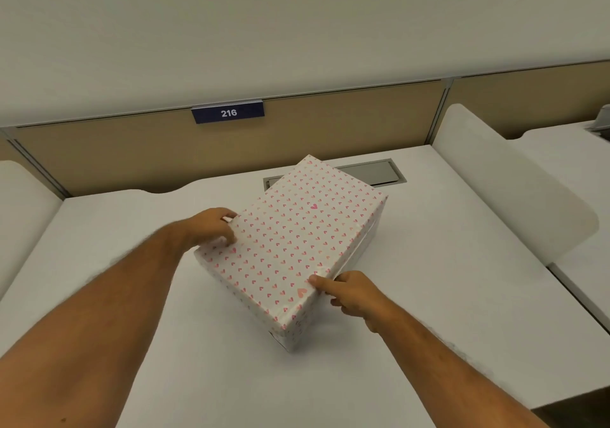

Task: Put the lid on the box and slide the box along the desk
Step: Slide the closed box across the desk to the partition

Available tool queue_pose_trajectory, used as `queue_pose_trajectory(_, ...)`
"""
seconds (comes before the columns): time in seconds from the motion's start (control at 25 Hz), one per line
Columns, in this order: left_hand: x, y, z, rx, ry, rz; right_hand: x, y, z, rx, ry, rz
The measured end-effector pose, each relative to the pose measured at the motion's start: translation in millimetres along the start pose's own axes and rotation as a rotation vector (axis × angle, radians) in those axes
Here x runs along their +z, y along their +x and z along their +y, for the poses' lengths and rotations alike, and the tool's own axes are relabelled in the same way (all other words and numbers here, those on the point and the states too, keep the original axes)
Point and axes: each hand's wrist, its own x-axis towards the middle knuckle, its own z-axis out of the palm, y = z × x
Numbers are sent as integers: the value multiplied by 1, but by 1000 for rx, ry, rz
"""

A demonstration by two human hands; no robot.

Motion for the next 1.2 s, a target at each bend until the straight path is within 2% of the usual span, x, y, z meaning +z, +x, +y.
queue_pose_trajectory(0.12,14,2,20,184,20,145,-9,4,-11,-108,-121,215)
queue_pose_trajectory(0.2,34,5,26,255,87,157,-12,8,-17,-191,-316,346)
queue_pose_trajectory(0.32,61,16,18,236,361,169,-10,15,-16,-217,-566,289)
queue_pose_trajectory(0.48,59,26,17,227,412,153,-12,22,-22,-186,-645,230)
queue_pose_trajectory(0.68,58,31,9,260,386,150,-9,23,-17,-196,-569,235)
queue_pose_trajectory(0.84,38,30,-5,164,175,21,-10,26,-13,-207,-476,191)
queue_pose_trajectory(0.92,38,28,-10,167,109,6,-11,29,-12,-225,-411,172)
queue_pose_trajectory(1.04,45,29,-11,199,63,71,-2,26,-3,-273,-272,237)
queue_pose_trajectory(1.2,49,34,-15,151,26,165,12,18,16,-317,-37,341)
